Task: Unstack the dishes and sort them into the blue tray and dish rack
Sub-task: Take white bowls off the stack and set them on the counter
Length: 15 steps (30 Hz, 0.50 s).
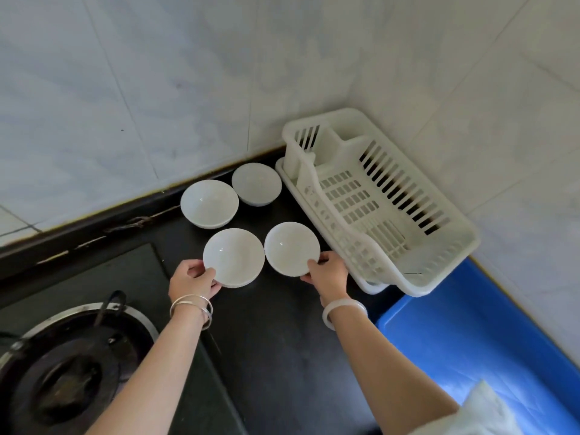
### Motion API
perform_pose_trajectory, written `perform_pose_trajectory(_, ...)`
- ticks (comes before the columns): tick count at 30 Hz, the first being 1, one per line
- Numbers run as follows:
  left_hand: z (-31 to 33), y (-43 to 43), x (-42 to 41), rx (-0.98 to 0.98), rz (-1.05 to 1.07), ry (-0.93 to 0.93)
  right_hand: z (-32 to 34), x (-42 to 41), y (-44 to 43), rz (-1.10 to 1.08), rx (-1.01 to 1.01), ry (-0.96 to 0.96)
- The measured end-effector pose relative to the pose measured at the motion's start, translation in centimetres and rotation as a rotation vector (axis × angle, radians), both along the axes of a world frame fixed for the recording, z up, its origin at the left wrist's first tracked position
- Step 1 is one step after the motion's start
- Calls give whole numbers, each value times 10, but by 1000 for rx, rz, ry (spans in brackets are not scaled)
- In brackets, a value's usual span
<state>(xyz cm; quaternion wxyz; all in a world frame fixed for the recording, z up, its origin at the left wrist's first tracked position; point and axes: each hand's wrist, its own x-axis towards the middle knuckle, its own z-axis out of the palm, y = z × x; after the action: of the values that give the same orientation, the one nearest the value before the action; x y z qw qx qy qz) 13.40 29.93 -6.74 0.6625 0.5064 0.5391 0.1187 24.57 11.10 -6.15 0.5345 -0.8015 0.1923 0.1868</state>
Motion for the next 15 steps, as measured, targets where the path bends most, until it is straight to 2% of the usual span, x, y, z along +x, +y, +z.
perform_pose_trajectory(7, -4, -2, 1, -51, 19, -46, -4, 0, 3, -23, 75, 59)
perform_pose_trajectory(11, -3, -9, 1, -206, 91, -98, -6, -9, 1, -82, 259, 131)
perform_pose_trajectory(15, -4, -14, 2, -228, 139, -124, -8, -16, 2, -148, 412, 147)
